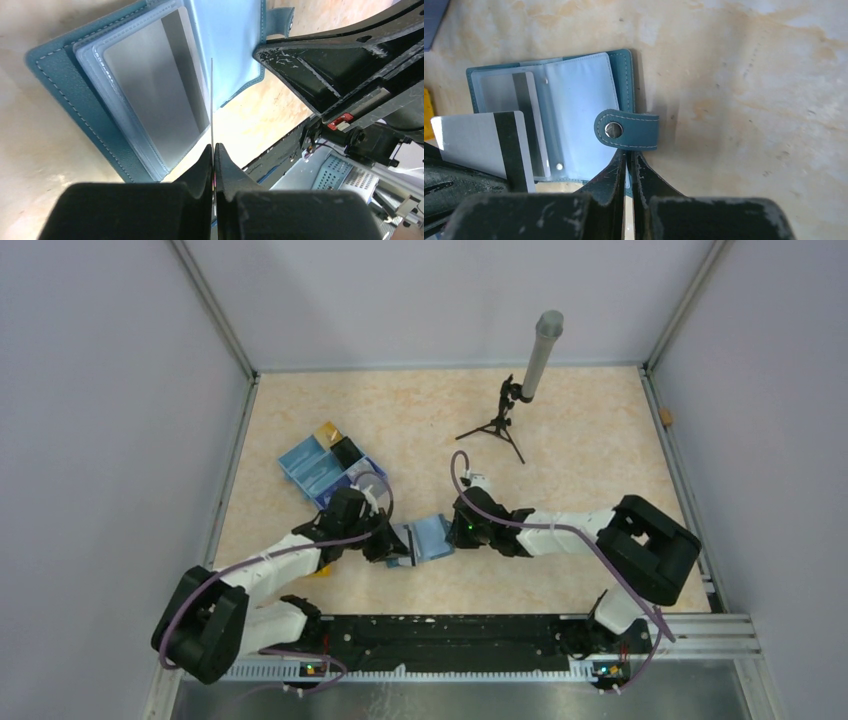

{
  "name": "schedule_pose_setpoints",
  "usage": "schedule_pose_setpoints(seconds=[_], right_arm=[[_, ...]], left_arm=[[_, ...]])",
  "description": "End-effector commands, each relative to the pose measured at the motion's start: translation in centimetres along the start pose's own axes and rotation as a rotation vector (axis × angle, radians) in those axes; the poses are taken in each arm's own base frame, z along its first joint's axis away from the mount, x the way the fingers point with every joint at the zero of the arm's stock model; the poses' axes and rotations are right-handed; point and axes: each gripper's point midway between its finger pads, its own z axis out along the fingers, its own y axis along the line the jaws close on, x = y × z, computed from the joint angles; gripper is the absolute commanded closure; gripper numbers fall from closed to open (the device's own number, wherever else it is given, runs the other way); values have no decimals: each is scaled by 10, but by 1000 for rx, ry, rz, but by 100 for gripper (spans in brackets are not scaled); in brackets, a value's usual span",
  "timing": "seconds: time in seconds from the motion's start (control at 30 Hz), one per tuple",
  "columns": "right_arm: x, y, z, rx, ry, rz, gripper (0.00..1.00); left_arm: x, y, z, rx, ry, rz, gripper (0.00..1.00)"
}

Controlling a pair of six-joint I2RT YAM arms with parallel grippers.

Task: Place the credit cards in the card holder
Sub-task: Insert the credit card into the card holder.

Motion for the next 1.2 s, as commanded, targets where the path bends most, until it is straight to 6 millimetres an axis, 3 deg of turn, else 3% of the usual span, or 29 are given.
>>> schedule_pose_setpoints(seconds=[0.0, 0.4, 1.17], right_arm=[[24, -50, -17, 167, 62, -49, 100], [34, -69, -31, 190, 77, -38, 100], [33, -70, -29, 203, 74, -36, 100]], left_arm=[[0, -21, 9, 35, 26, 39, 100], [9, -53, 30, 159, 102, 9, 100], [22, -22, 41, 65, 115, -118, 100]])
